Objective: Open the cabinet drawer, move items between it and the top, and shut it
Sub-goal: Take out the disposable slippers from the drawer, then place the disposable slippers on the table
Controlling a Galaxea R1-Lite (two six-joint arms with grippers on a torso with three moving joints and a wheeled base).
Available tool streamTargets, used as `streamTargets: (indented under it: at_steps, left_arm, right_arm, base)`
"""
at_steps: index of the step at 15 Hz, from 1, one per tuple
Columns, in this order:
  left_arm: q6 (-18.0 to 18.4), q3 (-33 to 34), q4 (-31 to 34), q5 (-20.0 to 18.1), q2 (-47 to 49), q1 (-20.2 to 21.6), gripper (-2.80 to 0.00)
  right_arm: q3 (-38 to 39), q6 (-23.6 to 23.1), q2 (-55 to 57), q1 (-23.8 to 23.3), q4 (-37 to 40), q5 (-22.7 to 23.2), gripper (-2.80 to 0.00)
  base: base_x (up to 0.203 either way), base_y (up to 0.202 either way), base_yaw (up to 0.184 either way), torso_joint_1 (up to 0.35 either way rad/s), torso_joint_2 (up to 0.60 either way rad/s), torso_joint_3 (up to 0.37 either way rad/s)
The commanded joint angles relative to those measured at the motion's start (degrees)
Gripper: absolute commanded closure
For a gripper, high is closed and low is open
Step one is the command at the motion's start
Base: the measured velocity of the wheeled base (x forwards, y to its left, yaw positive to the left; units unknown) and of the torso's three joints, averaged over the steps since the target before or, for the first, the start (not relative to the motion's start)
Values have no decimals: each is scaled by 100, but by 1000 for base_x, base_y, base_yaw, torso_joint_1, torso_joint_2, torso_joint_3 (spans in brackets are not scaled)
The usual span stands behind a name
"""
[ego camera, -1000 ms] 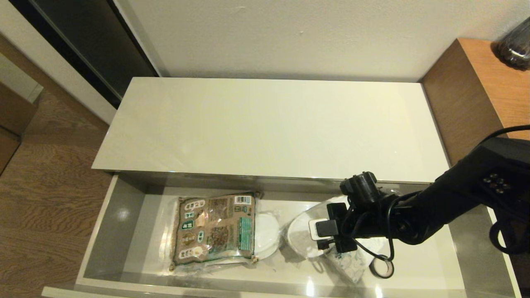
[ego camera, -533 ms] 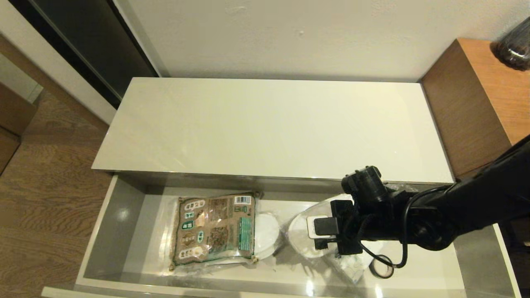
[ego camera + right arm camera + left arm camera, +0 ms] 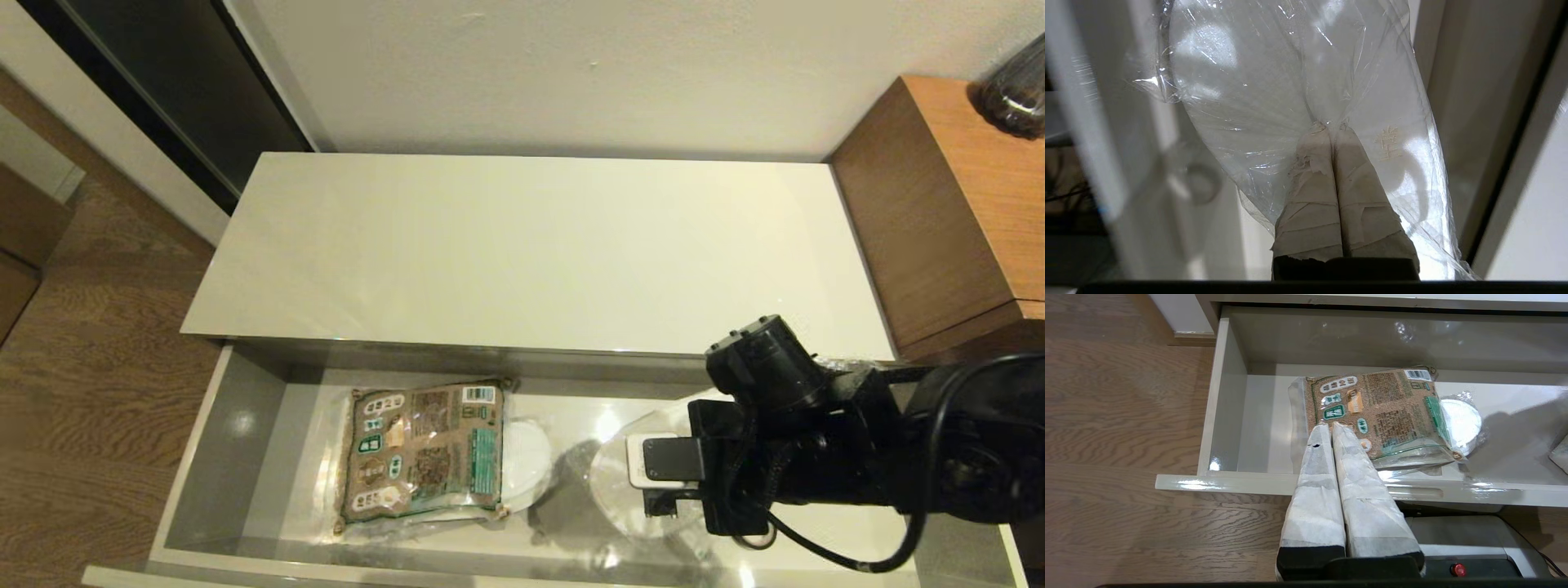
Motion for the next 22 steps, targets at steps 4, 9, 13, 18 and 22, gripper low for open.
streamTargets:
  at_steps: [4,9,13,18,22]
  left_arm:
    - [-3,1,-5,0,9,1,0]
    - [-3,1,-5,0,9,1,0]
    - [5,1,-5,0,9,1,0]
    - [-3,1,-5,0,9,1,0]
    - [-3,1,-5,0,9,1,0]
  right_arm:
    - [-300,299,-1166,281,926,-389,0]
    - [-2027,831,-1165,108,2512,-627,0]
    - [-4788,1873,-197,-59,3564,-1198,0]
    - [-6152,3124,1574,-645,3192,-2511,0]
    - [-6160,3840,2150,-854,2638,-3384,0]
  base:
    - [0,0,0,0,0,0]
    - [0,0,0,0,0,0]
    - [0,0,0,0,0,0]
    - [0,0,0,0,0,0]
    - [0,0,0,0,0,0]
